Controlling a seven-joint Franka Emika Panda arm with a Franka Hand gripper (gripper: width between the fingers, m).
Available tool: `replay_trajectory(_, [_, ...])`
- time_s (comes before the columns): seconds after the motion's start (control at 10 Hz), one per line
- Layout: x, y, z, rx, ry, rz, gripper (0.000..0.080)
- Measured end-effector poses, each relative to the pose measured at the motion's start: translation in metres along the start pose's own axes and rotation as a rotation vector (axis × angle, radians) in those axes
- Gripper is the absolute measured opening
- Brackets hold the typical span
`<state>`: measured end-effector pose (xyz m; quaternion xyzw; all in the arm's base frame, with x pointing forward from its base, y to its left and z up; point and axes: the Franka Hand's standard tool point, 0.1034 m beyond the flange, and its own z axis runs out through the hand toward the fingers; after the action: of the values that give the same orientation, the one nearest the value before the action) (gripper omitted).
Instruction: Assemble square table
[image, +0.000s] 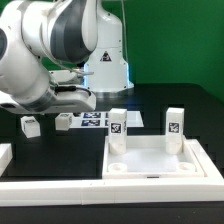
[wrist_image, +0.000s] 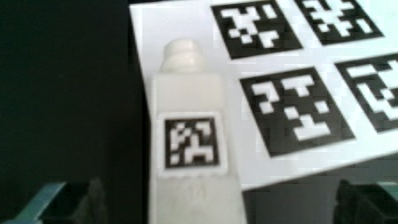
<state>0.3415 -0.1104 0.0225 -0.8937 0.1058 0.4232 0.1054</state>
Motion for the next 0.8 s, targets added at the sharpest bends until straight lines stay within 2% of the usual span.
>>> replay_trajectory(0.2, [-0.009, 0.005, 0.028, 0.007, -0.049, 0.0, 0.0649])
replay_trajectory(0.4, [-0.012, 0.011, 0.032, 0.009, -0.057, 0.011, 0.0649])
replay_trajectory(0.5, [-0.011, 0.01, 0.032, 0.008, -0.056, 0.008, 0.0562])
replay_trajectory(0.6, [-0.011, 0.01, 0.032, 0.008, -0.057, 0.008, 0.0426])
replay_trajectory(0.7, [-0.011, 0.01, 0.032, 0.008, -0.057, 0.008, 0.0426])
replay_trajectory(0.8, [-0.011, 0.011, 0.032, 0.008, -0.057, 0.008, 0.0289])
